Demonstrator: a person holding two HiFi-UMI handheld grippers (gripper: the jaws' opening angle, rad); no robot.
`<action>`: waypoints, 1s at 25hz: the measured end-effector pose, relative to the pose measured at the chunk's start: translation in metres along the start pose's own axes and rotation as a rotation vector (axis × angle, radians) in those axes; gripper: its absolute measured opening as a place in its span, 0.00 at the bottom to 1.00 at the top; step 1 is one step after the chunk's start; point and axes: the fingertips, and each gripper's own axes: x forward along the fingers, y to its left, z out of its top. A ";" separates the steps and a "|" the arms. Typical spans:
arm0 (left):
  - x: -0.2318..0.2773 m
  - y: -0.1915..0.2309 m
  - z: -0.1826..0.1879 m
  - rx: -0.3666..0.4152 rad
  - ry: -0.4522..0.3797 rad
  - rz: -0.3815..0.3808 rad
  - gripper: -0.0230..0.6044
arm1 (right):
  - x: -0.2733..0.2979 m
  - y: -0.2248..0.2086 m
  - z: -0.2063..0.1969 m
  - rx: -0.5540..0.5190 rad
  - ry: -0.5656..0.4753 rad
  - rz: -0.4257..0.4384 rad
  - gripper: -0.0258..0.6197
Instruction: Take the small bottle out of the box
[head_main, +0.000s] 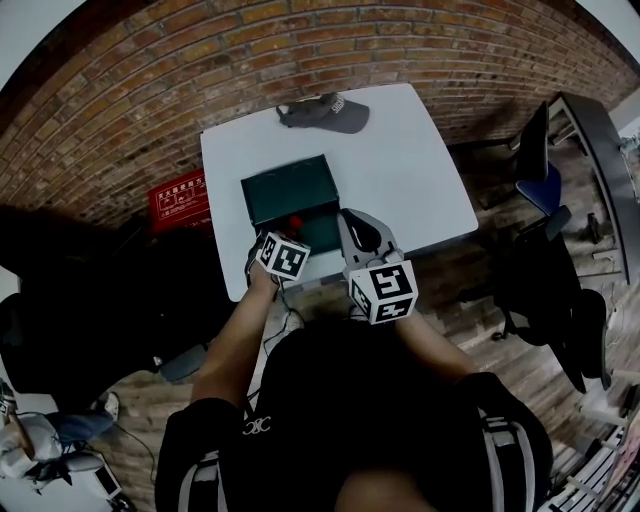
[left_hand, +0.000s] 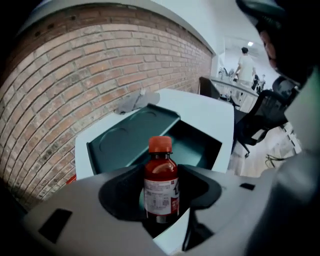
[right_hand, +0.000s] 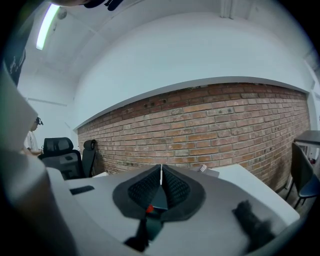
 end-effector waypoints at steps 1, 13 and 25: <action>-0.007 0.002 0.007 -0.013 -0.047 0.005 0.40 | 0.001 0.000 0.002 0.000 -0.002 0.003 0.09; -0.125 0.045 0.069 -0.201 -0.520 0.201 0.39 | 0.015 0.006 0.025 -0.051 -0.060 0.014 0.09; -0.243 0.058 0.106 -0.292 -0.866 0.379 0.40 | 0.013 0.021 0.061 0.003 -0.188 0.093 0.09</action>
